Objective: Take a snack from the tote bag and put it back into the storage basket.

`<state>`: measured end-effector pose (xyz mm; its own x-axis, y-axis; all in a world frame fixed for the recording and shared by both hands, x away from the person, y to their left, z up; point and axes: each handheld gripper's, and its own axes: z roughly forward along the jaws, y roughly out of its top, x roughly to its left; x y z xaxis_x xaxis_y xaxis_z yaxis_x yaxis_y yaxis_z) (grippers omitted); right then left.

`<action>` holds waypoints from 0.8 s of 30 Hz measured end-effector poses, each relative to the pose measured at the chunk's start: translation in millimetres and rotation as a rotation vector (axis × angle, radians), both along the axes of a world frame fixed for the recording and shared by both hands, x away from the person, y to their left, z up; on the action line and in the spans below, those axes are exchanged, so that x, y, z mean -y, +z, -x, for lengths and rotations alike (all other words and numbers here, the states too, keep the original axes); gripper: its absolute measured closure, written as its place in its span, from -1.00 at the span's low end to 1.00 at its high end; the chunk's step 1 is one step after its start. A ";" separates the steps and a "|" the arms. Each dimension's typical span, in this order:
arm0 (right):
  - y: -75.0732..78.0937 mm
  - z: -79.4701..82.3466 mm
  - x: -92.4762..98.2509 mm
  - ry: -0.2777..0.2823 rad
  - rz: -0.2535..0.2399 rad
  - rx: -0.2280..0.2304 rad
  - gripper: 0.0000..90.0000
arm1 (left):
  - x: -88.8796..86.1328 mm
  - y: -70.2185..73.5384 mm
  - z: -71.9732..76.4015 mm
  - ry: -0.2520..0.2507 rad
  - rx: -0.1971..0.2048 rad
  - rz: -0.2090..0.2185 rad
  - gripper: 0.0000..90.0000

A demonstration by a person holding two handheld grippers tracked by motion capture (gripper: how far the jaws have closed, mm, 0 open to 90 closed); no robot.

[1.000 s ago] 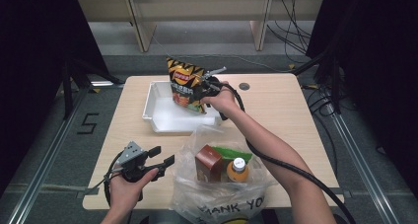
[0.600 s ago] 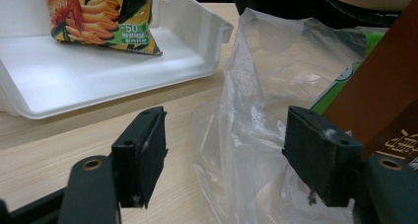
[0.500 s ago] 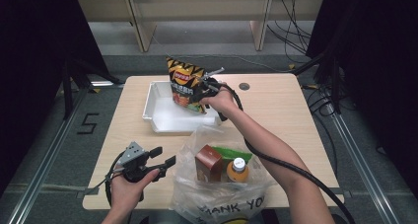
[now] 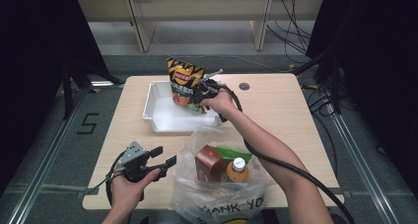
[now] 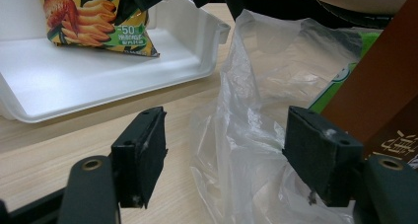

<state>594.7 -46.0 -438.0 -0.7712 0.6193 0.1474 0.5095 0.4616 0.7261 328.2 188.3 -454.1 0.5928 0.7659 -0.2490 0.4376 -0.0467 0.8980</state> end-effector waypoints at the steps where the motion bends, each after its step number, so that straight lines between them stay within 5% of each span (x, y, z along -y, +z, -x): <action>1: -0.7 0.1 -0.9 -0.005 -0.012 -0.004 1.00 | 0.0 0.0 0.1 -0.001 -0.001 0.001 -0.29; 13: -8.0 -3.1 -0.4 0.015 0.037 0.000 0.97 | 0.2 0.1 0.7 -0.006 -0.001 0.009 -0.29; 14: -8.6 -2.1 -0.8 -0.023 0.031 0.007 0.97 | 0.1 0.2 0.9 -0.006 -0.001 0.010 -0.29; 24: -10.7 -4.1 -1.3 -0.032 0.030 0.013 0.96 | 0.8 0.9 1.9 -0.004 -0.001 0.002 -0.29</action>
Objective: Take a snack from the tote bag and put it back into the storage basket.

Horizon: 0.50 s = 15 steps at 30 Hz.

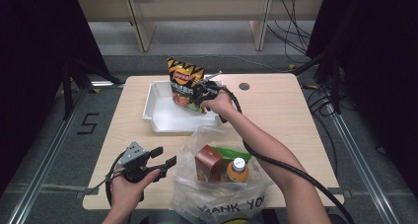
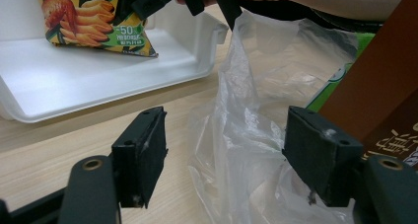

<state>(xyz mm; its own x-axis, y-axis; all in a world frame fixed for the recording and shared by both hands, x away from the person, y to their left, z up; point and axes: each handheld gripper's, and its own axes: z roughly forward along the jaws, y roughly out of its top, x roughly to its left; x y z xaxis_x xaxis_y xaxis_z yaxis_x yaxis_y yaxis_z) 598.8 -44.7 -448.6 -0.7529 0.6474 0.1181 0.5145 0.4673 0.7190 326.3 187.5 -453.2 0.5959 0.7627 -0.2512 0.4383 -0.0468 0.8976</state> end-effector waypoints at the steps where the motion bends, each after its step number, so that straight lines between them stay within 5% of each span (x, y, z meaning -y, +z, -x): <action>1: 0.5 0.0 0.2 0.008 0.011 -0.003 0.96 | 0.1 0.1 0.1 -0.002 0.001 0.001 -0.29; 15: -2.4 -3.1 1.1 -0.015 0.024 0.011 0.95 | 0.3 -0.3 0.3 -0.007 0.002 0.001 -0.29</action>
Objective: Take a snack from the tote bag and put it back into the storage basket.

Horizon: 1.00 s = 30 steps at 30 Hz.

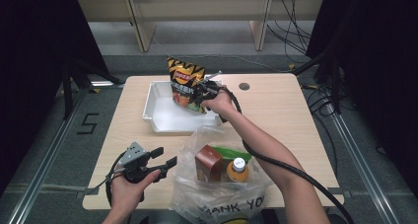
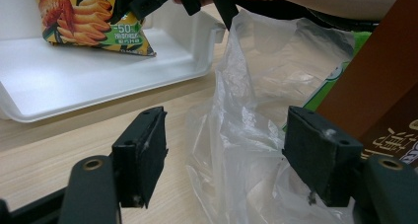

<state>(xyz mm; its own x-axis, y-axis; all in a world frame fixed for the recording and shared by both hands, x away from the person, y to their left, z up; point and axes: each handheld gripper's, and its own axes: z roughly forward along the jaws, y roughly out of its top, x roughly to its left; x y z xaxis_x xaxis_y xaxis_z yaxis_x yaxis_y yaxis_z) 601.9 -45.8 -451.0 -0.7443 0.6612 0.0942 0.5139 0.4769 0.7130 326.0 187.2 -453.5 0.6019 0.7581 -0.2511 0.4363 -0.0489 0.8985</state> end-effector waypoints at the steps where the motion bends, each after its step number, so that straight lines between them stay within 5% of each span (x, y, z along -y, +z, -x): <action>1: -0.1 0.4 -0.8 0.003 -0.018 -0.008 0.95 | 0.0 0.0 -0.1 0.000 0.000 0.000 -0.29; 8: -0.6 -4.4 3.1 0.017 -0.007 0.018 0.96 | 0.2 -0.3 -0.2 -0.002 -0.003 -0.003 -0.29; 13: 1.4 -2.7 4.4 -0.008 -0.011 -0.007 0.96 | 0.4 -1.1 -0.6 -0.005 -0.004 0.003 -0.29; 15: 1.3 -5.7 5.6 0.025 -0.011 0.030 0.96 | 0.6 -0.8 -0.4 -0.004 -0.005 0.000 -0.29; 19: 4.0 -1.5 5.2 -0.069 0.003 -0.037 0.96 | 0.5 -1.5 -0.6 -0.007 -0.006 0.004 -0.29; 21: 1.0 -4.5 7.3 -0.013 0.002 0.007 0.96 | 0.1 -1.5 -0.2 -0.005 -0.008 -0.005 -0.29; 28: 0.4 -5.0 7.2 -0.014 -0.013 0.016 0.95 | 0.4 -1.7 -0.3 -0.006 -0.009 -0.006 -0.29; 30: 1.7 -2.9 7.1 -0.060 -0.008 -0.018 0.96 | 0.5 -2.1 -0.4 -0.002 -0.012 -0.003 -0.29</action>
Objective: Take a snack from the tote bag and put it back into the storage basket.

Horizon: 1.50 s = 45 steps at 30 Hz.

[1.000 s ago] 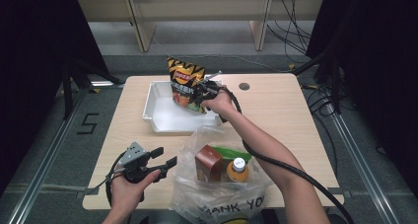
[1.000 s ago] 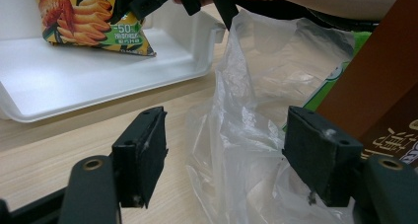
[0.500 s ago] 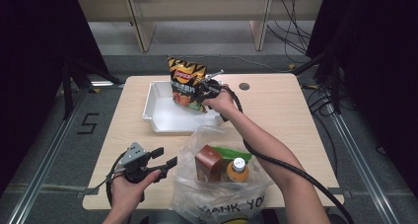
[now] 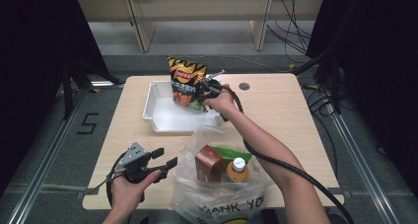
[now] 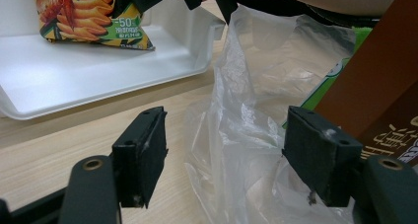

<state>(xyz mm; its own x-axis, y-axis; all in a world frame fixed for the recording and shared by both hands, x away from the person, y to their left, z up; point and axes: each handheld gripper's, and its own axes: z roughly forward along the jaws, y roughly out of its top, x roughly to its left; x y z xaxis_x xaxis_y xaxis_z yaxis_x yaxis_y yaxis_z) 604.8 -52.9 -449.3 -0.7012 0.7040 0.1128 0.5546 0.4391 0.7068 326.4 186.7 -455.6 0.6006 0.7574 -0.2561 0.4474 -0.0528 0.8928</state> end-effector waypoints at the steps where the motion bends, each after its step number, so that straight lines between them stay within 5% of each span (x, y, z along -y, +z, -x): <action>1: -0.4 -0.6 -0.1 0.003 -0.007 0.013 0.96 | -0.1 0.0 -0.1 0.000 0.000 -0.001 -0.29; 6: -0.6 -2.6 2.1 0.015 -0.004 0.029 0.96 | -0.2 0.6 0.1 -0.001 0.004 -0.002 -0.29; 7: 0.8 -0.3 0.6 -0.036 -0.012 -0.018 0.96 | -0.2 0.5 0.1 0.000 0.004 -0.002 -0.29; 11: 1.2 -4.2 4.1 -0.006 -0.010 0.034 0.95 | 0.1 0.4 0.1 -0.001 0.003 -0.003 -0.29; 12: 0.5 -3.9 2.1 -0.040 -0.036 0.027 0.95 | 0.0 0.5 0.1 -0.005 0.004 -0.004 -0.29; 17: 1.6 -9.1 7.5 0.000 -0.017 0.055 0.94 | -0.2 0.7 -0.1 -0.005 0.007 0.003 -0.29; 18: 2.6 -7.3 5.9 -0.029 -0.035 0.024 0.94 | -0.4 0.7 -0.1 -0.006 0.007 0.002 -0.29; 21: 3.8 -10.7 7.6 -0.018 -0.014 0.064 0.94 | -0.8 0.7 -0.3 -0.008 0.010 0.002 -0.29; 24: 5.0 -9.5 7.5 -0.036 -0.030 0.035 0.94 | -0.9 0.6 -0.3 -0.008 0.008 0.003 -0.29; 30: 4.2 -11.8 8.1 -0.025 -0.028 0.068 0.94 | -0.9 0.8 -0.1 -0.005 0.009 0.004 -0.29; 37: 5.7 -14.0 11.0 -0.016 -0.010 0.051 0.92 | -0.6 1.7 0.3 -0.001 0.009 -0.004 -0.29; 38: 4.0 -15.0 10.5 -0.022 -0.015 0.083 0.92 | -0.7 1.7 0.3 -0.001 0.009 -0.006 -0.29; 45: 7.0 -15.7 11.2 -0.039 -0.003 0.065 0.94 | -0.1 0.9 -0.3 -0.007 0.006 0.004 -0.29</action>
